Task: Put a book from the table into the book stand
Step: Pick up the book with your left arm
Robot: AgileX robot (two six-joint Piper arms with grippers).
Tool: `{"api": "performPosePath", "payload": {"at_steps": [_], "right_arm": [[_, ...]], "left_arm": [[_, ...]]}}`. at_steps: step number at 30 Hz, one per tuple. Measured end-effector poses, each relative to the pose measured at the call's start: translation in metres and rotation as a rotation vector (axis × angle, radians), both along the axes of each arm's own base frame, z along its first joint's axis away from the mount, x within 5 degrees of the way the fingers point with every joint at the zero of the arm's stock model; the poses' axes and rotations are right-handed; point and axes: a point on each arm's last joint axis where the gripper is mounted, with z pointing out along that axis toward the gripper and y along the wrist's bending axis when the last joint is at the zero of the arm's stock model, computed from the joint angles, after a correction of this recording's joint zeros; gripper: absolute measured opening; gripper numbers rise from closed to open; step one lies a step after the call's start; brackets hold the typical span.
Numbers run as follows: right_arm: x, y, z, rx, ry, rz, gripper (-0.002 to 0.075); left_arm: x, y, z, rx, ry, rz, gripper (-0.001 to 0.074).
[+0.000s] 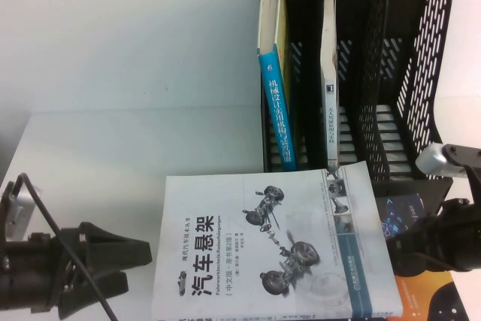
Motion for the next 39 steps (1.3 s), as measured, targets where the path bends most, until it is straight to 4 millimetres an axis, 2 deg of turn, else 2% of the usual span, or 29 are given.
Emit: {"api": "performPosePath", "payload": {"at_steps": [10, 17, 25, 39], "right_arm": [[-0.001, 0.001, 0.000, 0.010, 0.014, 0.014, -0.0002], [-0.001, 0.001, 0.000, 0.008, 0.008, 0.015, -0.0002], [-0.001, 0.002, 0.000, 0.006, 0.005, 0.016, -0.0002], [-0.001, 0.002, 0.000, 0.006, 0.005, 0.016, -0.0002]], "left_arm": [[0.047, 0.007, -0.010, -0.091, 0.032, 0.004, 0.0584], [0.076, 0.011, -0.030, -0.112, 0.102, 0.006, 0.0568], [0.076, -0.019, -0.048, -0.107, 0.150, -0.116, 0.0565], [0.072, -0.058, -0.047, -0.124, 0.106, -0.207, 0.0563]]}}
